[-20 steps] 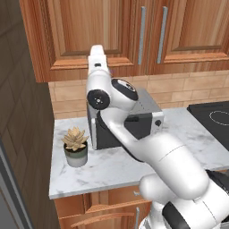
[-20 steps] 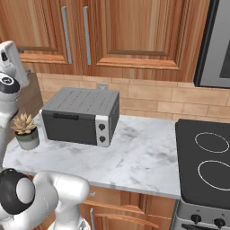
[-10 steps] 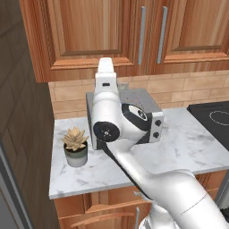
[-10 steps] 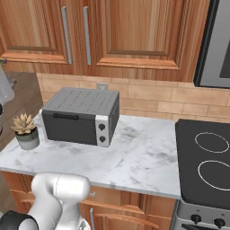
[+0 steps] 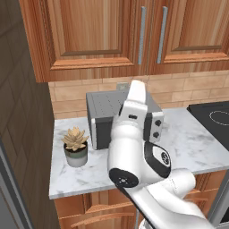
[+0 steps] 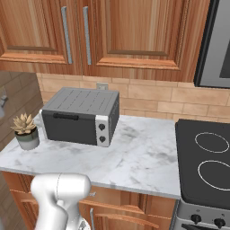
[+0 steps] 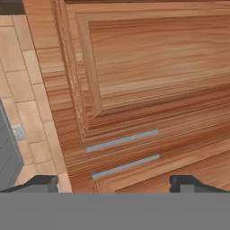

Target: Close all open cabinet doors.

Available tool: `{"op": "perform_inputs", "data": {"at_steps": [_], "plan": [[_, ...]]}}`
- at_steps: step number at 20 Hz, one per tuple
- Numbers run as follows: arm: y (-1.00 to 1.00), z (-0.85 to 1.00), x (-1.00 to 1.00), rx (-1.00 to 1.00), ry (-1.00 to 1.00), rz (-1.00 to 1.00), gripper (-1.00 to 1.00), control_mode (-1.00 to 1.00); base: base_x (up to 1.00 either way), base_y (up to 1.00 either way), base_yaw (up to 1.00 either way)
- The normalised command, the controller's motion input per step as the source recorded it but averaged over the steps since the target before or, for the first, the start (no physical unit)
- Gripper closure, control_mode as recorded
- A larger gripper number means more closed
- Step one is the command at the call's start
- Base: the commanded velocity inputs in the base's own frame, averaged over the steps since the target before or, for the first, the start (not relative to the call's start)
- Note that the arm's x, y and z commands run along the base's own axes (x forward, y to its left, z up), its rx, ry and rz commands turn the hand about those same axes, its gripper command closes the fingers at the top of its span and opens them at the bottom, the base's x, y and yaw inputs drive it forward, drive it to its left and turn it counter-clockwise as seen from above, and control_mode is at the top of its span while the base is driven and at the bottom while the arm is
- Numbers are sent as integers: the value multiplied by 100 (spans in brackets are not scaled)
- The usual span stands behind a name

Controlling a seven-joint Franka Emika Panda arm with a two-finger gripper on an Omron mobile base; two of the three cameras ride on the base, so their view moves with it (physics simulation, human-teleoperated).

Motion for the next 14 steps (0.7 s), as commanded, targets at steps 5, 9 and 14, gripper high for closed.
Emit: {"op": "perform_inputs", "data": {"at_steps": [5,9,14], "plan": [[-94,-3,-89,20,-8,0,-100,-100,0,0,0],[-96,-3,-72,19,-6,0,-100,-100,0,0,0],[-54,-10,-38,5,-3,0,-100,-100,0,0,0]]}}
